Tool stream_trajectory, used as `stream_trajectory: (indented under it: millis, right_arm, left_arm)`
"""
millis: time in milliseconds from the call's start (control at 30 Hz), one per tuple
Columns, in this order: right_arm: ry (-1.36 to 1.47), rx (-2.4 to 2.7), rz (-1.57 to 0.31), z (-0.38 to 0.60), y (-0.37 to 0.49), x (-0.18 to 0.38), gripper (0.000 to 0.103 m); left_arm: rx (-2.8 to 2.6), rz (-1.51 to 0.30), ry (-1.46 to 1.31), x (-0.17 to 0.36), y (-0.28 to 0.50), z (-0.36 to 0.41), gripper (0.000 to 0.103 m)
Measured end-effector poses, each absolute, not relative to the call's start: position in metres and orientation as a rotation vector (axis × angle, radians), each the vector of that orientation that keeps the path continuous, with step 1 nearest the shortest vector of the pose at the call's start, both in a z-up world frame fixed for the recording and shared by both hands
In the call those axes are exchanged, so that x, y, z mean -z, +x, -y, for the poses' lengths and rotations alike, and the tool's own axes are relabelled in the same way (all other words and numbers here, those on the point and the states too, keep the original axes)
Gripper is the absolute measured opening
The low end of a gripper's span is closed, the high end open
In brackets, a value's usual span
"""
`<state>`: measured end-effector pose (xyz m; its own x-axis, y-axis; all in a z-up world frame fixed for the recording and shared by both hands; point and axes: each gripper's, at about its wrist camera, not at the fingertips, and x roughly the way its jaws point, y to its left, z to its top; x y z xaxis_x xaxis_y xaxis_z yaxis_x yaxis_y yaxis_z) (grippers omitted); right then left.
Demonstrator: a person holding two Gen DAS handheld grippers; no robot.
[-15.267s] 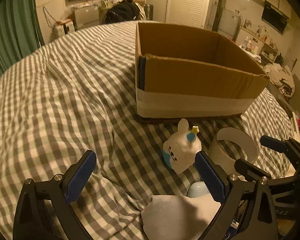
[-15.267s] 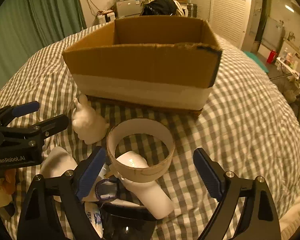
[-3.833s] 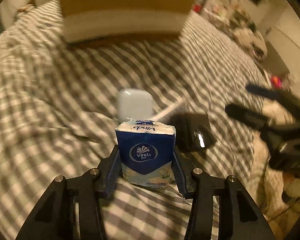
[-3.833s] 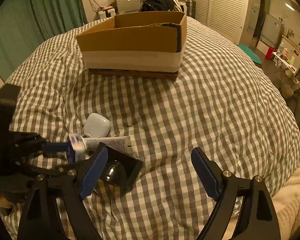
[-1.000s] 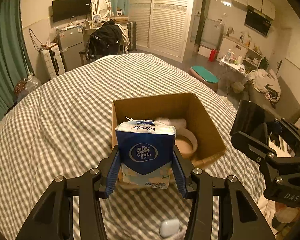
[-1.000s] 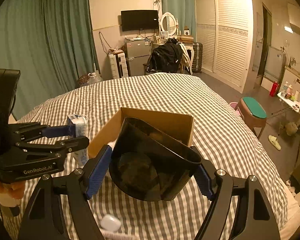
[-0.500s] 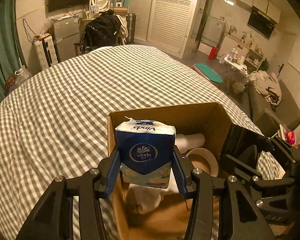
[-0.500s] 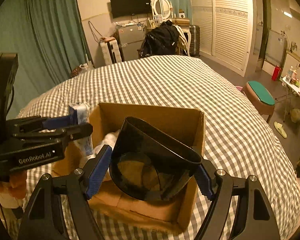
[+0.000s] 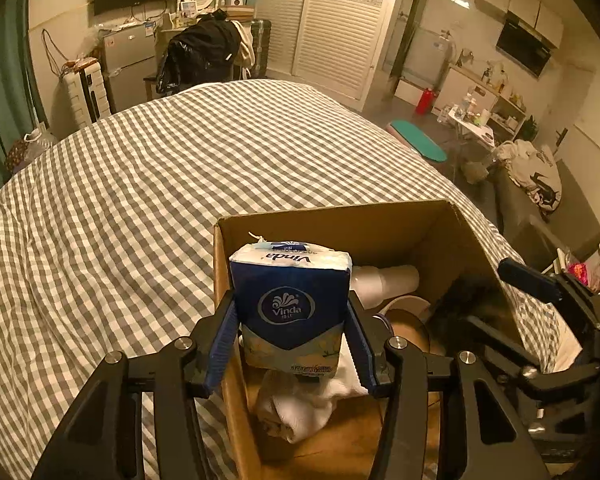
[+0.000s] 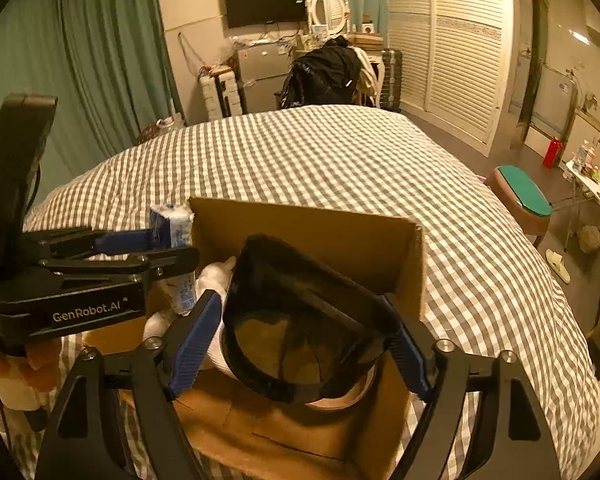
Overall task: Organize objects
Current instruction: 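Carry tissue pack and black cup into the box and release them, then move both grippers back toward the earbud case and toothpaste tube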
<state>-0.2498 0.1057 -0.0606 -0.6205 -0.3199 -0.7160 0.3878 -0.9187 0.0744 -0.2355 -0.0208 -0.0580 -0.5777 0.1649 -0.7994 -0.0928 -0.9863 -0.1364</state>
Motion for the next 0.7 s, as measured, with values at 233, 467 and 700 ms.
stream_trajectory:
  millis: [233,467,700]
  right_arm:
    - [0.997,2.57,-0.126,-0.122,-0.213,0.022,0.086]
    - [0.937,2.626,-0.157,-0.142,-0.169,-0.017,0.086]
    - [0.882,2.651,-0.186,-0.154,-0.116,-0.044,0.086]
  left_arm:
    - [-2.701,0.109,-1.329,0.027,-0.209,0.016,0.08]
    - [-2.736,0.026,-1.262,-0.009,-0.165,0.004,0.084]
    - [-2.779,-0.021,-1.219,-0.025,-0.11,0.009,0.084]
